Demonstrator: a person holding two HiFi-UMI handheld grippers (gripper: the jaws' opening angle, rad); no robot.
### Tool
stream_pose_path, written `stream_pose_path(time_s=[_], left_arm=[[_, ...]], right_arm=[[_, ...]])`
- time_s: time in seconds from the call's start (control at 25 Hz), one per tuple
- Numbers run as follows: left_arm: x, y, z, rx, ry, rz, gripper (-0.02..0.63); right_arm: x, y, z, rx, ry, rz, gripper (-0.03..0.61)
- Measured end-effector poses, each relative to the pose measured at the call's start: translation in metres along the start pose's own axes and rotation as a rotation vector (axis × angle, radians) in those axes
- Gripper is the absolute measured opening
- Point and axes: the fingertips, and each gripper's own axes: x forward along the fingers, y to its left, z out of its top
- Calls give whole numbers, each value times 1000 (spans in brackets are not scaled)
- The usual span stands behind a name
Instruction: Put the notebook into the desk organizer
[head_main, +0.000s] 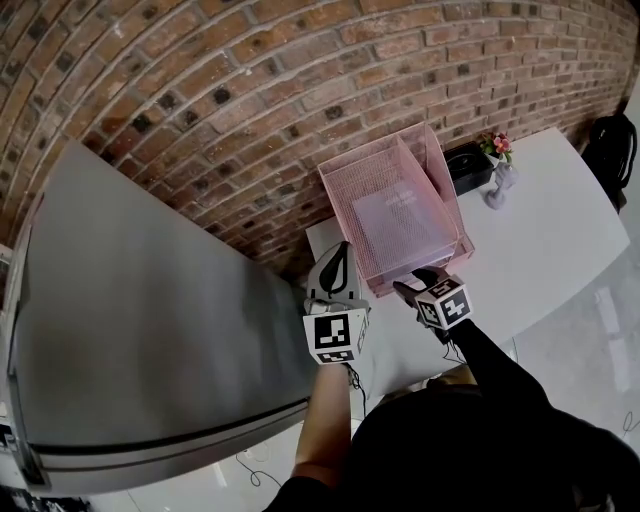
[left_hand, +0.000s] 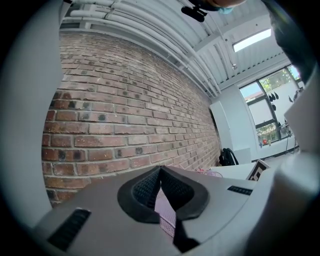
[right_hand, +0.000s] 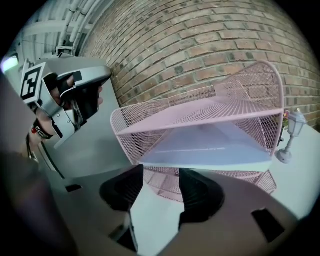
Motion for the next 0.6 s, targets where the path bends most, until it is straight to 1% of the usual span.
stream_pose_path(time_s=[0.28,0.44,0.6], left_arm=[[-6,0,-4,-2,8,8,14],[-13,-3,-3,13,14,8,14],[-25,-5,1,24,11,6,14]], right_arm=[[1,2,-25,10,79,2,238],[-3,4,-26,11,72,0,234],[-9,8,-24,13,39,-21,229]])
